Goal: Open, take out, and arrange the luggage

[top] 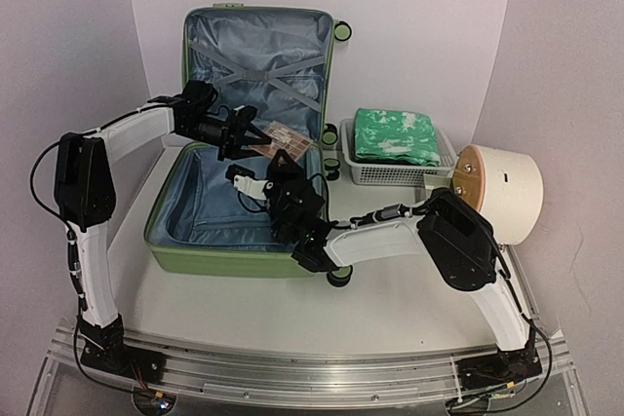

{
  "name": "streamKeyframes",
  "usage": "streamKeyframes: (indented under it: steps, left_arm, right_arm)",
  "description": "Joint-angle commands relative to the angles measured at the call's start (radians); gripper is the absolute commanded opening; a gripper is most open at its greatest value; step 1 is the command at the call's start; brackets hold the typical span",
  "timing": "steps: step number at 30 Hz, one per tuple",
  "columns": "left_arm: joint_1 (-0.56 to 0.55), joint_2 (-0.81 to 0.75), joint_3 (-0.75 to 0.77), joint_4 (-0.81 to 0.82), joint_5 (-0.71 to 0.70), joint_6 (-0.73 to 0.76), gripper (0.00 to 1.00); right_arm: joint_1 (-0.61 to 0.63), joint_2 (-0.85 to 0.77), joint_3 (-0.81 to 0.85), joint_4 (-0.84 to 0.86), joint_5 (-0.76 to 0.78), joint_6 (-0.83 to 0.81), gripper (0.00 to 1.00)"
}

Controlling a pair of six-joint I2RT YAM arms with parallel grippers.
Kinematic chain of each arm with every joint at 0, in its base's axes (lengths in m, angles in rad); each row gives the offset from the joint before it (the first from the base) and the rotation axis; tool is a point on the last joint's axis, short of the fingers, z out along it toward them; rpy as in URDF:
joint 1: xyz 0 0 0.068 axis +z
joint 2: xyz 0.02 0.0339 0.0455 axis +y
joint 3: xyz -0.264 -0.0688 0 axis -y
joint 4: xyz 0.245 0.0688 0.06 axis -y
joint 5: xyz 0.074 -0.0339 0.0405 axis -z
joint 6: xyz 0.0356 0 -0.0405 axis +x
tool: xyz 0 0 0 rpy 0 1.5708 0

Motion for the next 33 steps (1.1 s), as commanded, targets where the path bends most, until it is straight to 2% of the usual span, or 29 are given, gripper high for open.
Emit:
streamKeyframes:
  steps: [1, 4, 6, 9, 11, 13, 15, 16, 18, 20, 25, 30, 33]
  left_arm:
    - [0.026, -0.033, 0.085, -0.070, -0.150, 0.116, 0.71]
    - [0.058, -0.016, 0.184, -0.138, -0.373, 0.231, 0.93]
    - [0.079, 0.007, 0.281, -0.170, -0.477, 0.290, 0.99]
    - [0.100, 0.026, 0.420, -0.198, -0.611, 0.365, 1.00]
    - [0.100, 0.010, 0.437, -0.186, -0.685, 0.416, 1.00]
    - [0.101, -0.002, 0.435, -0.182, -0.728, 0.445, 1.00]
    - [0.101, -0.003, 0.431, -0.190, -0.738, 0.457, 1.00]
    - [0.100, -0.003, 0.423, -0.194, -0.737, 0.458, 1.00]
    - [0.101, -0.004, 0.400, -0.193, -0.727, 0.458, 1.00]
    - [0.100, -0.001, 0.387, -0.194, -0.718, 0.455, 1.00]
    - [0.101, -0.001, 0.356, -0.186, -0.697, 0.444, 1.00]
    - [0.101, -0.001, 0.331, -0.177, -0.676, 0.429, 1.00]
    - [0.100, -0.003, 0.320, -0.172, -0.663, 0.422, 0.99]
  right_arm:
    - [-0.014, -0.087, -0.018, 0.058, 0.094, 0.012, 0.00]
    - [-0.014, -0.135, -0.057, -0.024, 0.145, 0.071, 0.00]
    - [-0.021, -0.166, -0.074, -0.116, 0.200, 0.148, 0.00]
    - [-0.049, -0.222, -0.072, -0.414, 0.302, 0.366, 0.00]
    - [-0.074, -0.260, -0.033, -0.745, 0.327, 0.657, 0.00]
    - [-0.107, -0.278, 0.092, -1.282, 0.262, 1.063, 0.00]
    - [-0.180, -0.248, 0.288, -1.761, 0.121, 1.498, 0.00]
    - [-0.213, -0.230, 0.360, -1.926, 0.063, 1.639, 0.00]
    - [-0.242, -0.205, 0.399, -2.095, 0.042, 1.768, 0.00]
    - [-0.272, -0.196, 0.401, -2.197, -0.030, 1.891, 0.00]
    - [-0.326, -0.264, 0.255, -2.263, -0.057, 2.078, 0.00]
    - [-0.359, -0.330, 0.109, -2.262, -0.021, 2.112, 0.00]
    - [-0.368, -0.345, 0.076, -2.262, -0.013, 2.128, 0.00]
